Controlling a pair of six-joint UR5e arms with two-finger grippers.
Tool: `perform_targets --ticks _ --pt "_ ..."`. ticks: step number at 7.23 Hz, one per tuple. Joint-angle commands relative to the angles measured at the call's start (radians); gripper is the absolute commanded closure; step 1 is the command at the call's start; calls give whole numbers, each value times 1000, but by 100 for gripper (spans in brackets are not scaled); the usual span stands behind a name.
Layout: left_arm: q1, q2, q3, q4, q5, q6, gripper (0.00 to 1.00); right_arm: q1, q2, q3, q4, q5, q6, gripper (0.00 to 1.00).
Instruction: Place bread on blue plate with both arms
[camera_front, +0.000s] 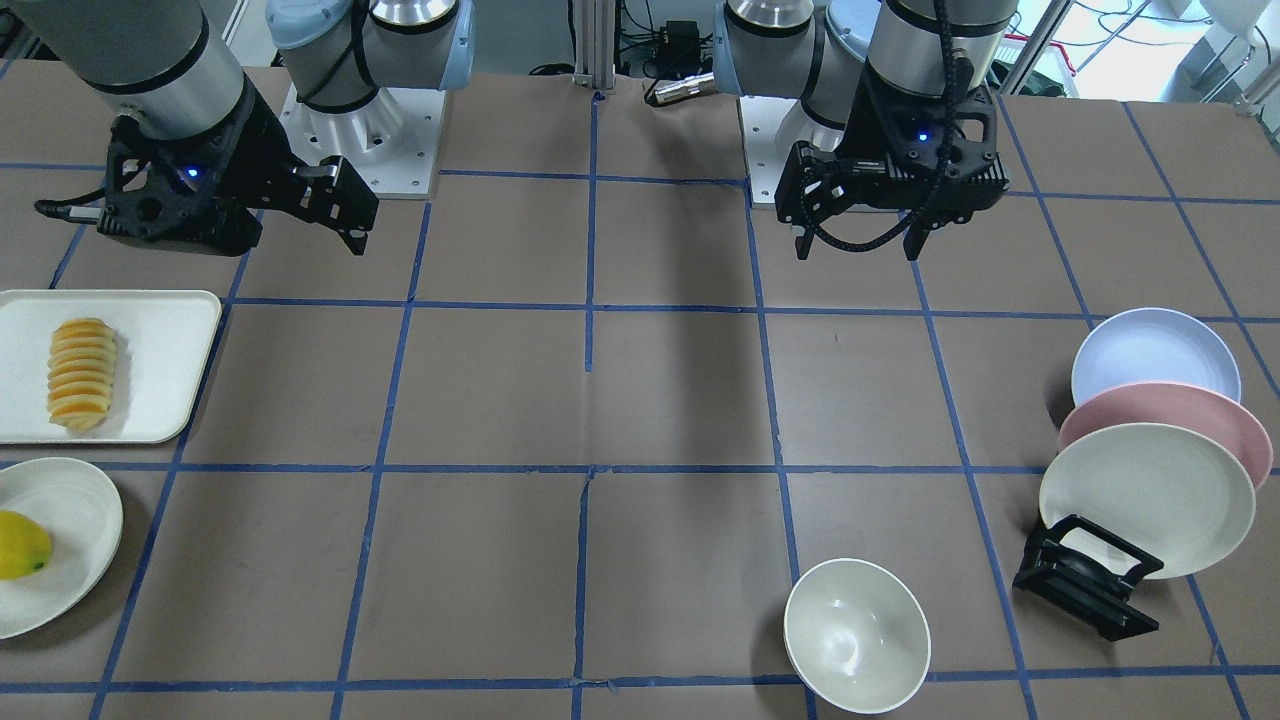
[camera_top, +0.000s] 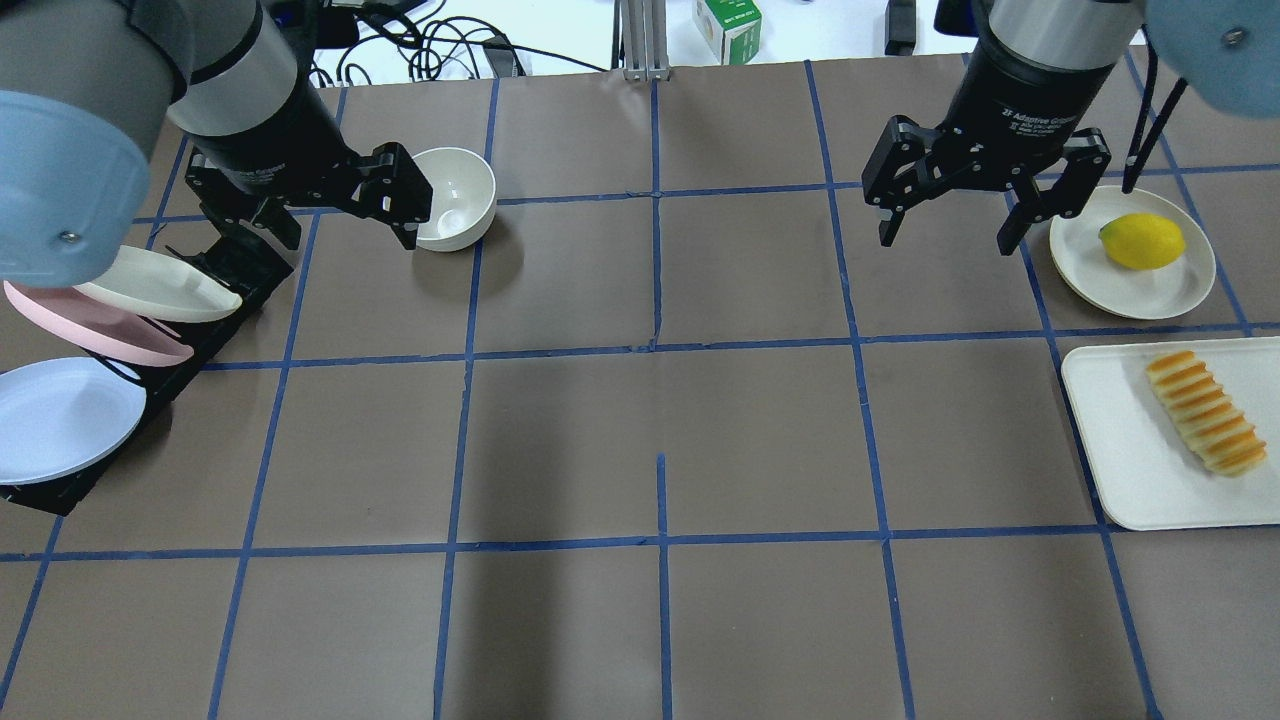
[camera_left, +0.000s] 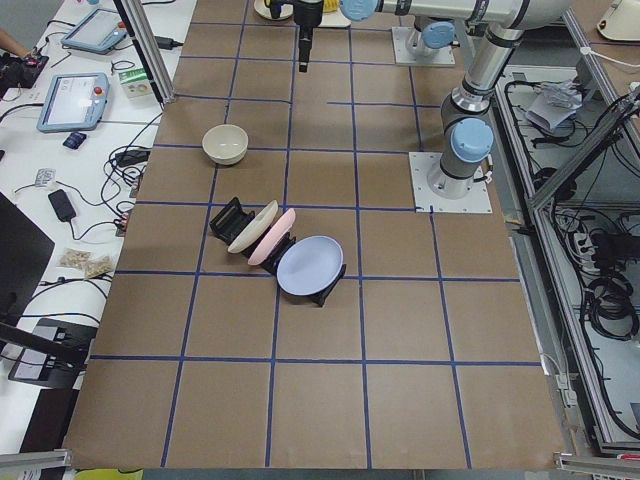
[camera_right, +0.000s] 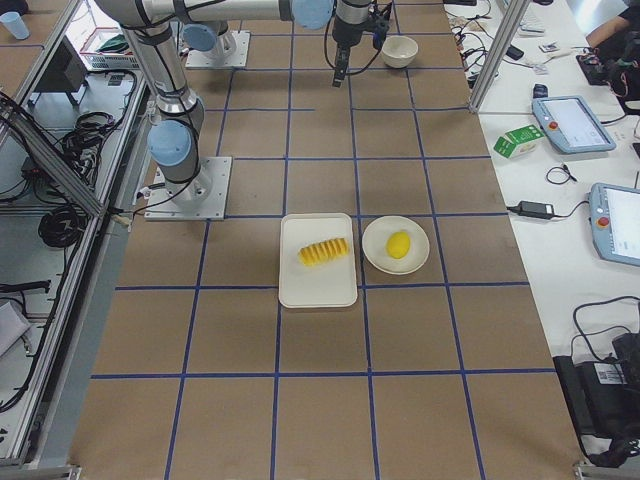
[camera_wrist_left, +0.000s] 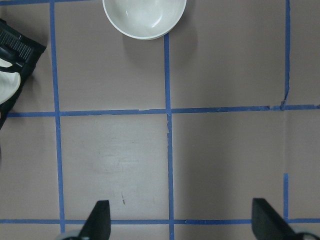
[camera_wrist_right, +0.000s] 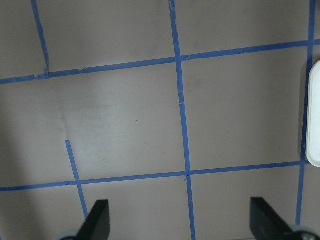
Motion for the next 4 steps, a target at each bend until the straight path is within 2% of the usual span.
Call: perform_targets --ticks 1,2,3,4 --pt "121 18 41 -129 6 109 0 -5 3 9 5 -2 6 0" --pt "254 35 66 -221 9 221 0 -33 3 11 -6 -4 -5 0" --pt "369 44 74 -231 32 354 0 -107 5 11 -4 -24 -31 0" --pt "499 38 71 -229 32 521 0 -201 6 14 -3 -27 -159 0"
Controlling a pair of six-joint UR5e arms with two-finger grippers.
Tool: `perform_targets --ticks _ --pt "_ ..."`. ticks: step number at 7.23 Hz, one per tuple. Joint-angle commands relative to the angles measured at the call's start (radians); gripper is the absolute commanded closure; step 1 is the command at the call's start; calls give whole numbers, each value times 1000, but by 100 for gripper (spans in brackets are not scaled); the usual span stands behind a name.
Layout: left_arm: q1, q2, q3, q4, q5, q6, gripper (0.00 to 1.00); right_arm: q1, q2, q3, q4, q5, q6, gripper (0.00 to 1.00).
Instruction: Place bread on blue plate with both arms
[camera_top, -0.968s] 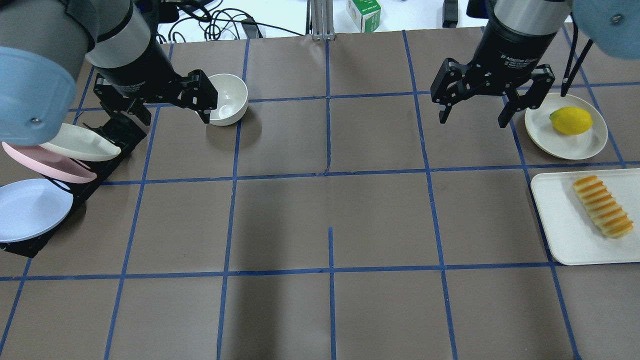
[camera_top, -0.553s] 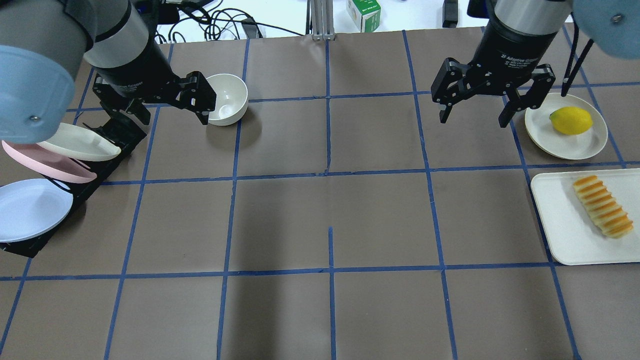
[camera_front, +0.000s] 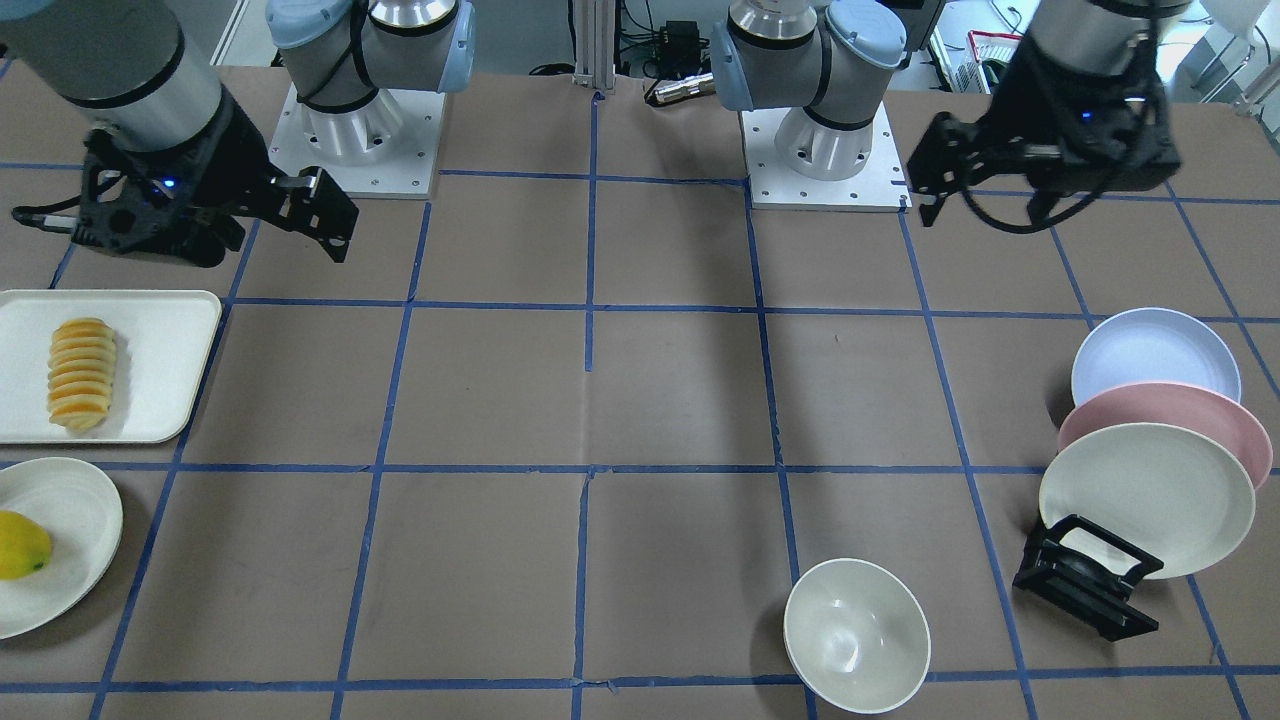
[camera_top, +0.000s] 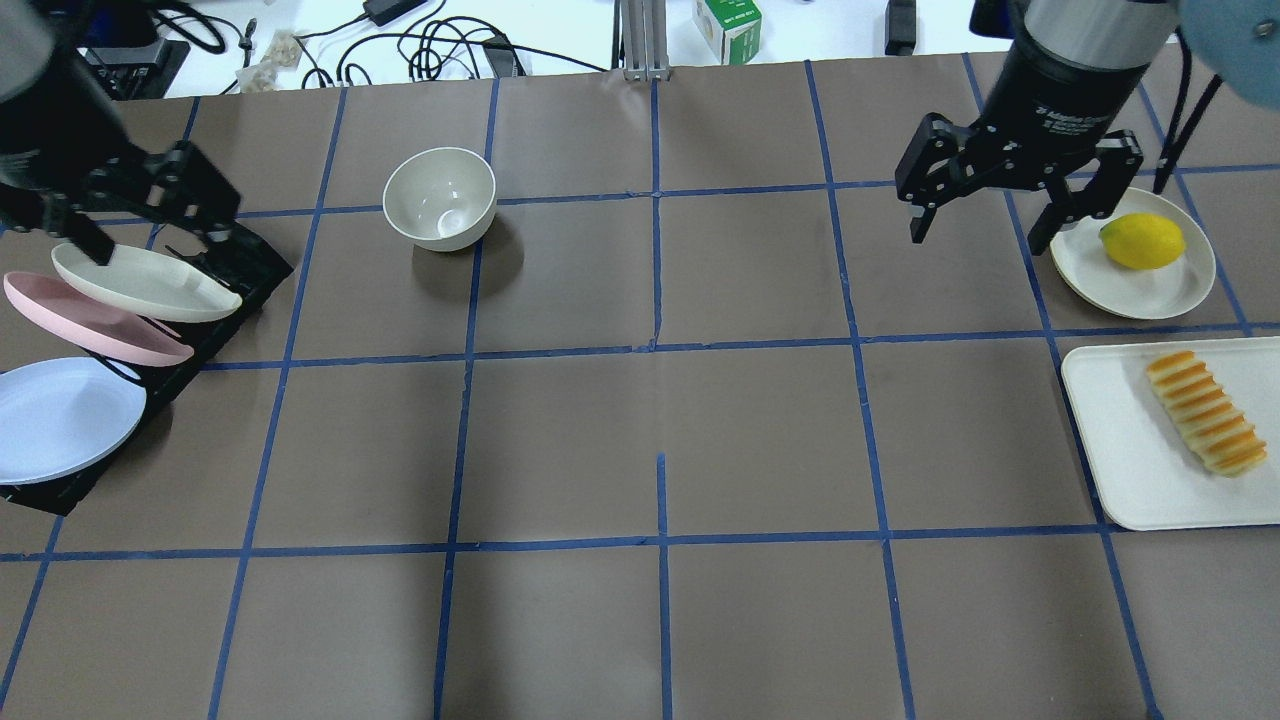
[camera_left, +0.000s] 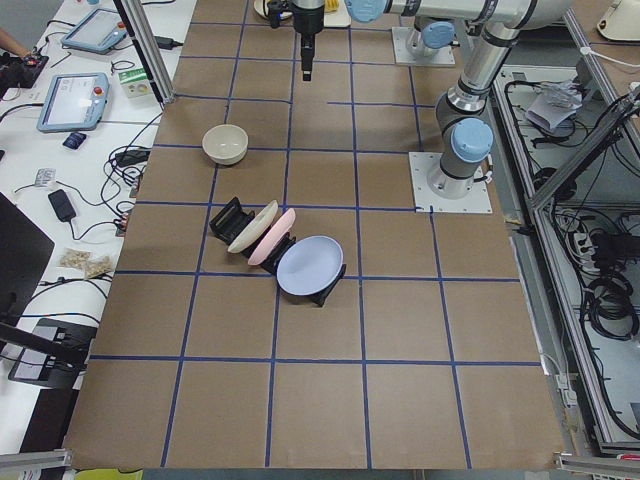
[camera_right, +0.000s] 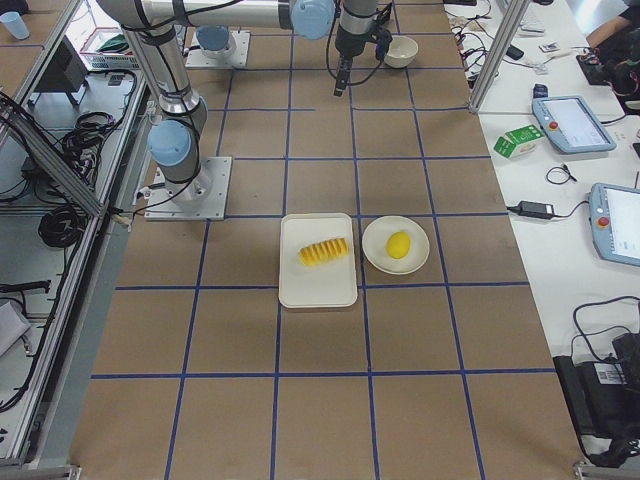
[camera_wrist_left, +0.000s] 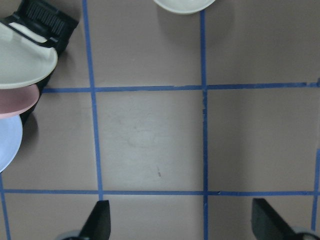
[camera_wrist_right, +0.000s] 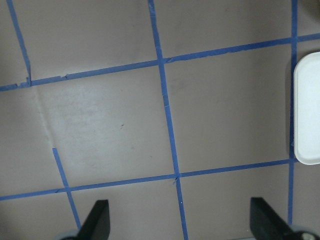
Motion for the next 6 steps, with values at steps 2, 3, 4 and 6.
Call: perform_targets --ticks 2,3,4,6 --pt "450 -73 -14 26 -30 514 0 -281 8 27 -13 -67 -376 0" --pt "524 -134 -13 79 -52 605 0 -344 22 77 -108 -78 -526 0" --pt "570 -209 -13 186 -52 724 0 -404 22 145 -209 -80 -636 0" --pt "635 -350 -7 275 -52 822 0 -484 23 255 -388 -98 -855 0"
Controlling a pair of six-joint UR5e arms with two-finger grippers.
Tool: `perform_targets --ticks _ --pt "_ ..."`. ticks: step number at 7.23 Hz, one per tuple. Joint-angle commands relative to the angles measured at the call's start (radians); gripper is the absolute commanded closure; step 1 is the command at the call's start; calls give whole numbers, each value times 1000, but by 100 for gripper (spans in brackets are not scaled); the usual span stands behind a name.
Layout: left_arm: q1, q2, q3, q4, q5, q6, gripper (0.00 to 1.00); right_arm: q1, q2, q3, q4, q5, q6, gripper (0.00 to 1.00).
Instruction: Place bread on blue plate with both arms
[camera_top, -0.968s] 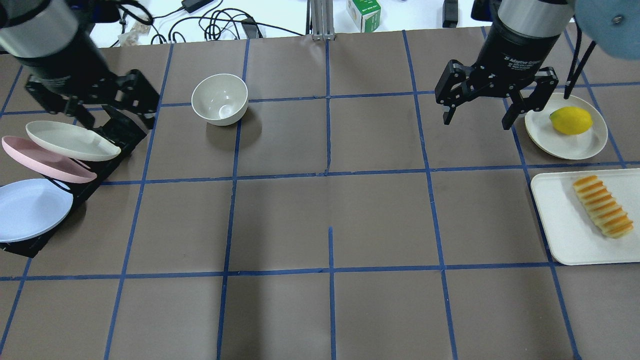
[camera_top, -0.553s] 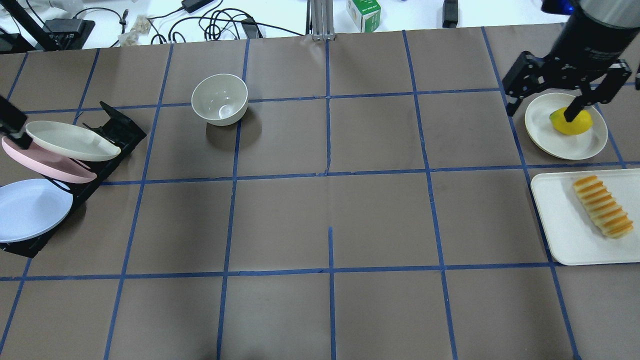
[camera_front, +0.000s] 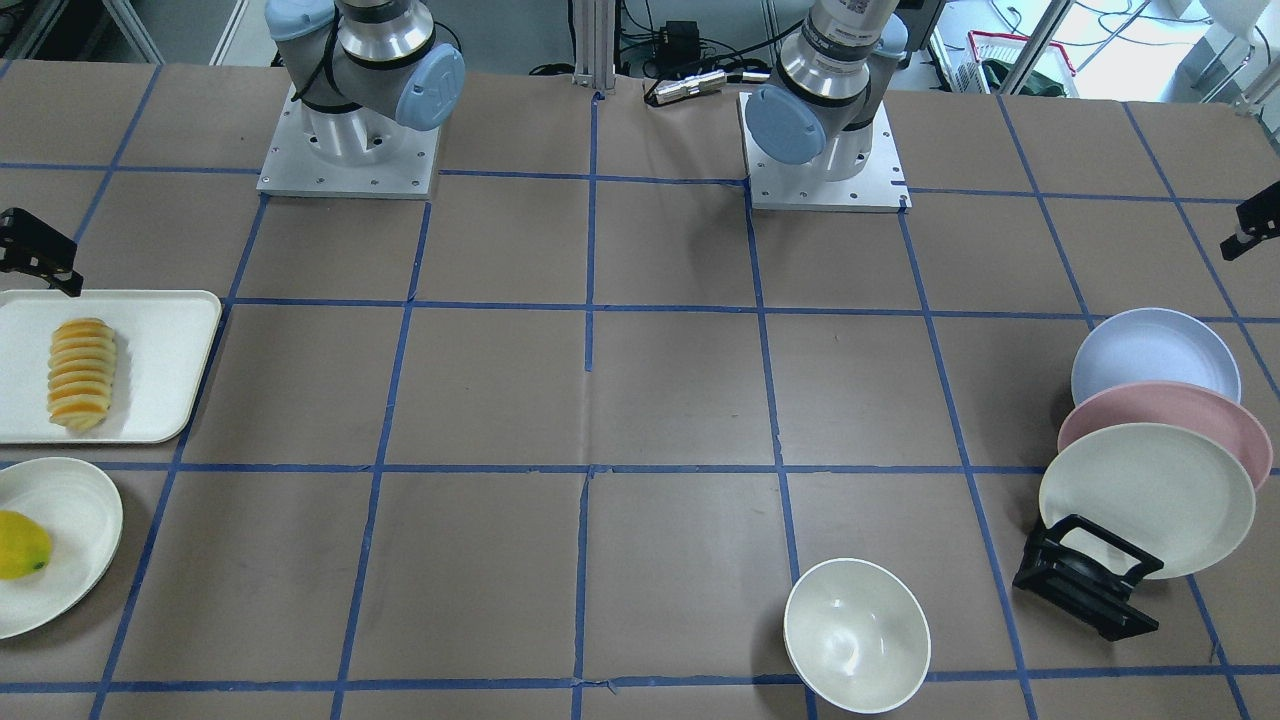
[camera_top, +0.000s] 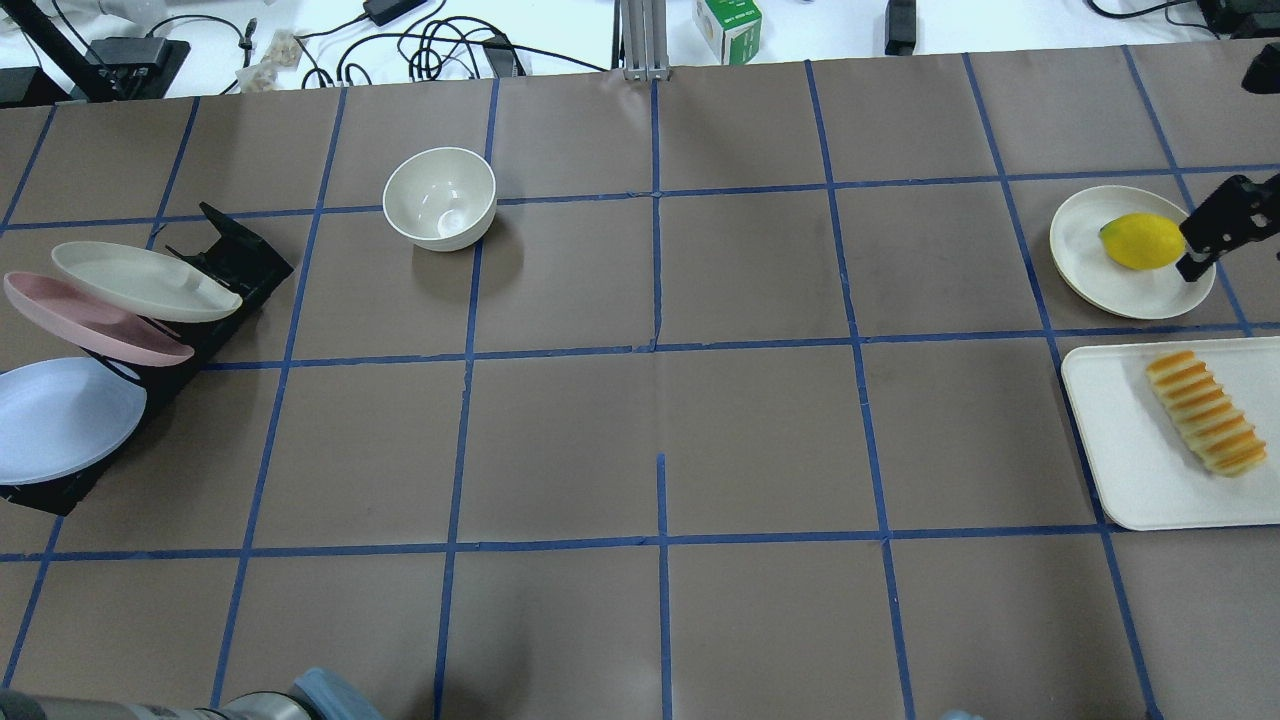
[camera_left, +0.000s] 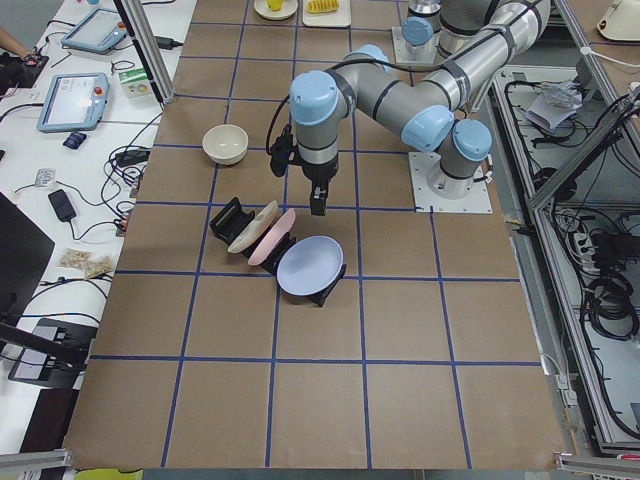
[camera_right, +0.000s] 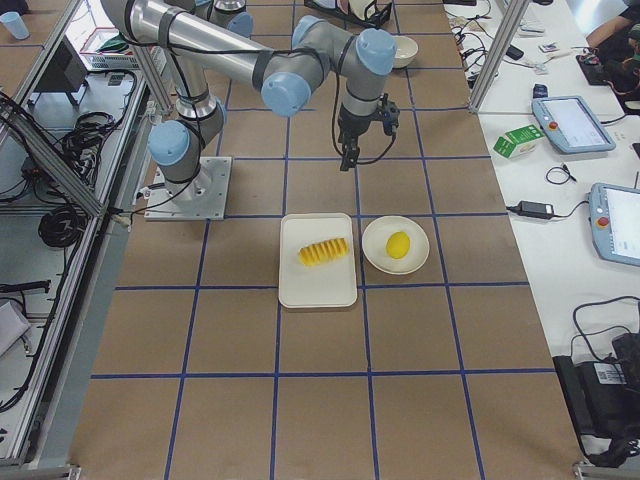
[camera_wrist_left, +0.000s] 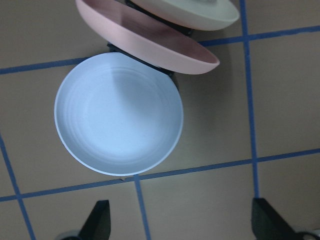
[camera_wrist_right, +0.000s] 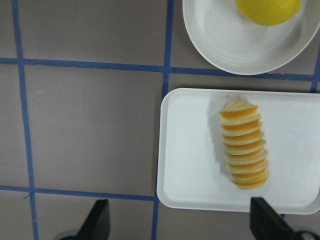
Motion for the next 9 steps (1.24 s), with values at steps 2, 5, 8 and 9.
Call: perform_targets --ticks 2,5,8,9 --pt "49 -190 23 72 1 28 0 -105 18 156 -186 -42 -208 0" --pt "43 -325 45 165 -4 20 0 -153 99 259 -422 -48 -399 0" --pt "28 -375 86 207 -5 28 8 -169 196 284 -538 -40 -402 0" --pt "28 -388 86 210 -7 24 28 -169 230 284 -568 -43 -407 0"
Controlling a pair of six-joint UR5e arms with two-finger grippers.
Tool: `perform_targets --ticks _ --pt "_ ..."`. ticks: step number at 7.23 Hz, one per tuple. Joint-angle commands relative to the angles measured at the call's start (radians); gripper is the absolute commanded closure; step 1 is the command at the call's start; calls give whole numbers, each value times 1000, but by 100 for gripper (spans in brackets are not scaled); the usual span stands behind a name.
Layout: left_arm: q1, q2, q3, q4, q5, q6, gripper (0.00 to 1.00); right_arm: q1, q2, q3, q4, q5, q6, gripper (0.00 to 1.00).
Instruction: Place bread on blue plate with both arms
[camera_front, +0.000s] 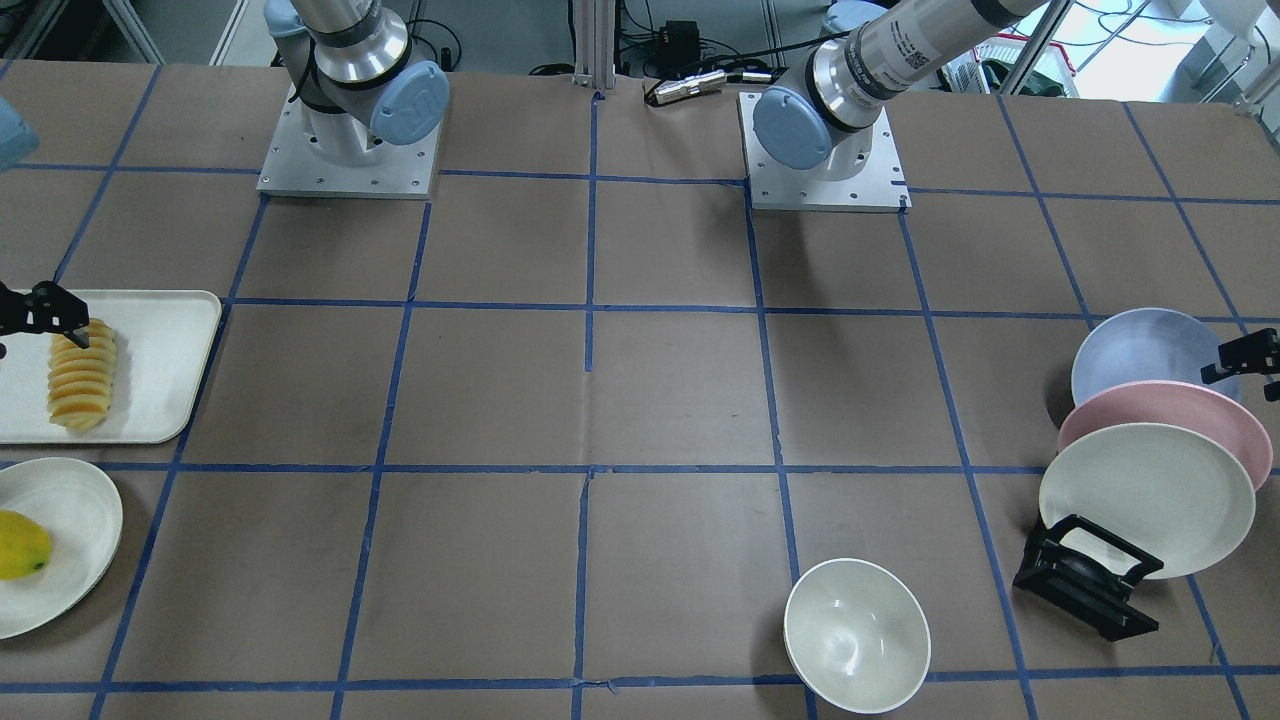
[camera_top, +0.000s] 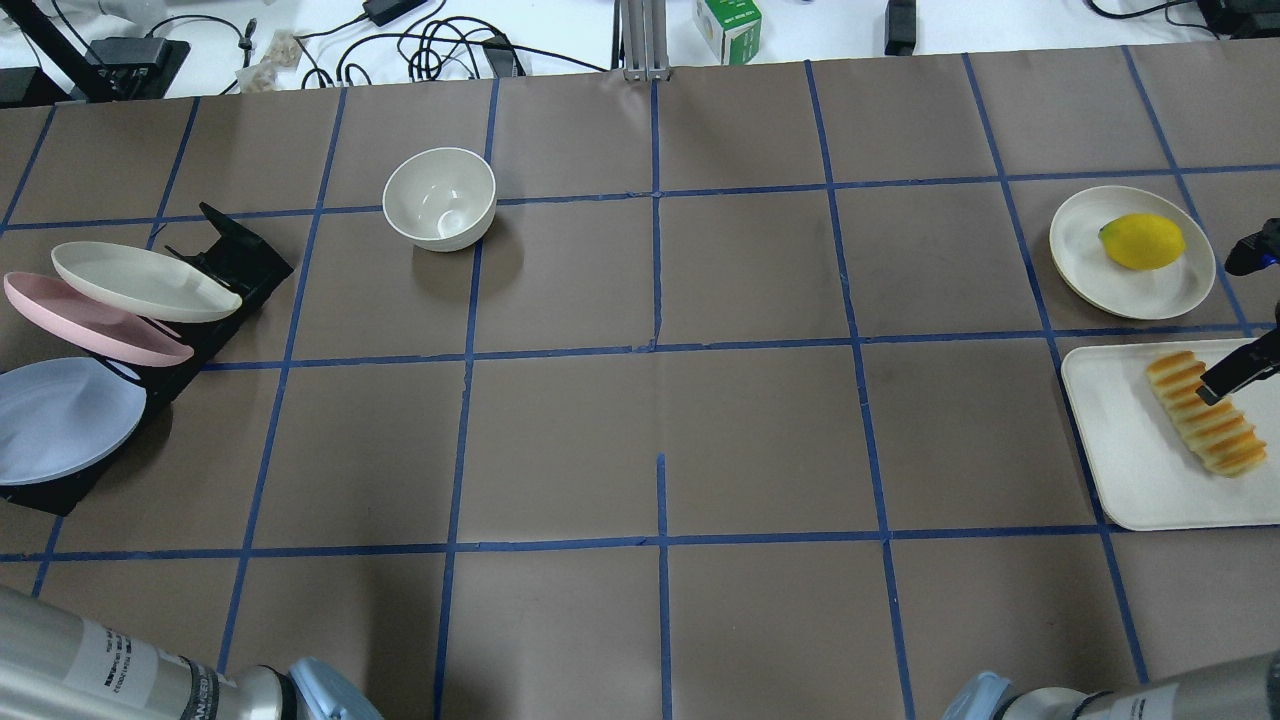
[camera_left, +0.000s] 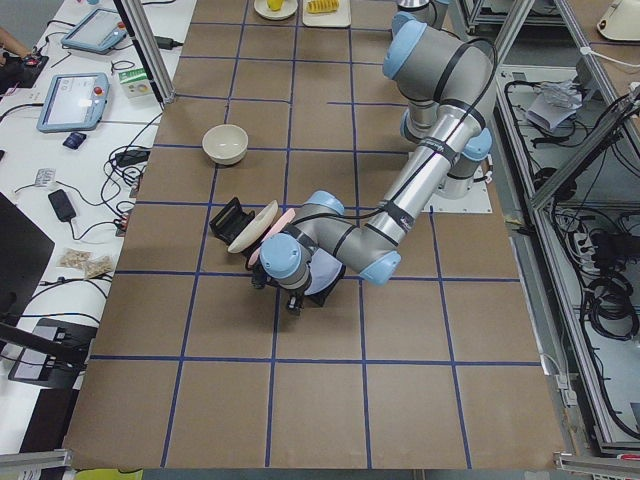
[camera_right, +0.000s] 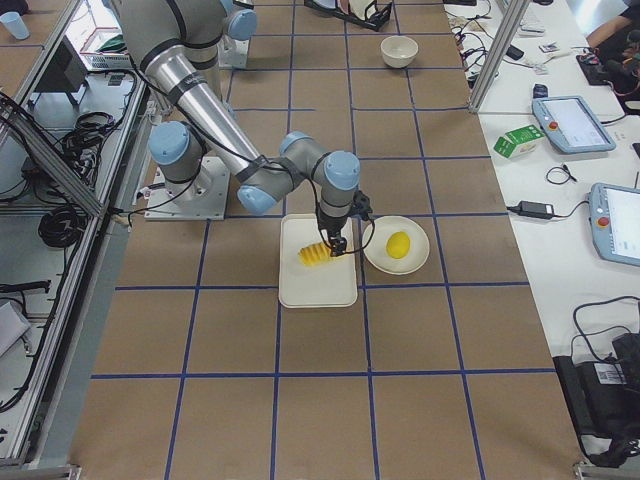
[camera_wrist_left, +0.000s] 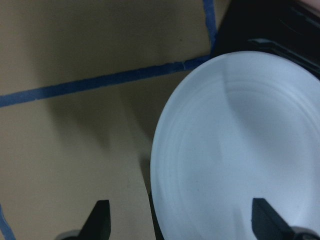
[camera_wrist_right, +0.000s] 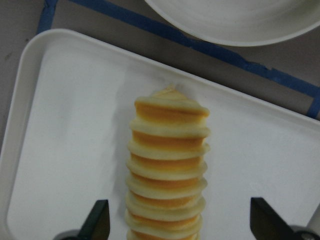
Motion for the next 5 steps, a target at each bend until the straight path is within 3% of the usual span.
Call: perform_targets --ticks 1,5 --pt "0 -24 10 12 -19 0 44 0 49 6 -28 -1 -2 0" --pt "0 -25 18 11 -43 1 100 0 56 41 -40 2 3 0"
